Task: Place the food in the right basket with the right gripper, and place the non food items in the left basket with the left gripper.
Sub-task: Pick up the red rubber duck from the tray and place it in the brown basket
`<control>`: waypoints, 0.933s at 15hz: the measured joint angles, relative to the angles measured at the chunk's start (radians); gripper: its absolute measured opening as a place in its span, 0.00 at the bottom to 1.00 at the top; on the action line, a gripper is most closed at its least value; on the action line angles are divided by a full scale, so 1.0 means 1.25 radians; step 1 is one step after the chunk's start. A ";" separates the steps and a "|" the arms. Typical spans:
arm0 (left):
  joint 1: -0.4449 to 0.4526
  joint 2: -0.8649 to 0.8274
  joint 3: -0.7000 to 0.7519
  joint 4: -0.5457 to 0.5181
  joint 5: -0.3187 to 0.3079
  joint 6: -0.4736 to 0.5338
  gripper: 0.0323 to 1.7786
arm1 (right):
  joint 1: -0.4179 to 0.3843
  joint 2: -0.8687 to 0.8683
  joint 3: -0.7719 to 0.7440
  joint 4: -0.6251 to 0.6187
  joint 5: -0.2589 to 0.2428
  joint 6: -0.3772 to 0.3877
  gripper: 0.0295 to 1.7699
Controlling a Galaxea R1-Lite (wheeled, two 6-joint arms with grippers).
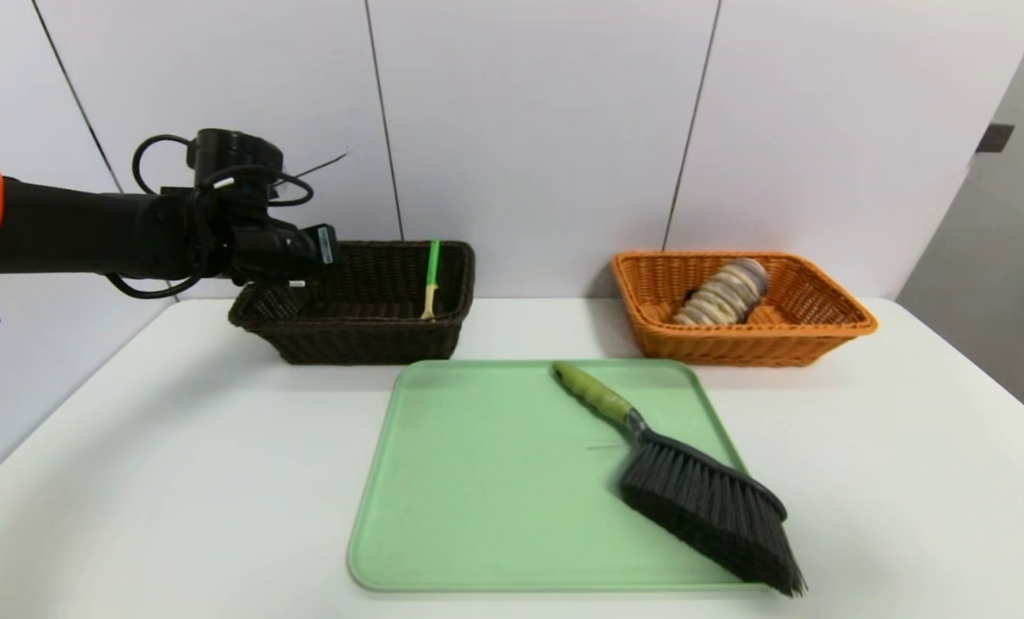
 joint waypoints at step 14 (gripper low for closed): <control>0.001 0.028 0.002 0.002 0.000 0.033 0.34 | -0.001 -0.022 0.108 -0.126 0.128 -0.289 0.96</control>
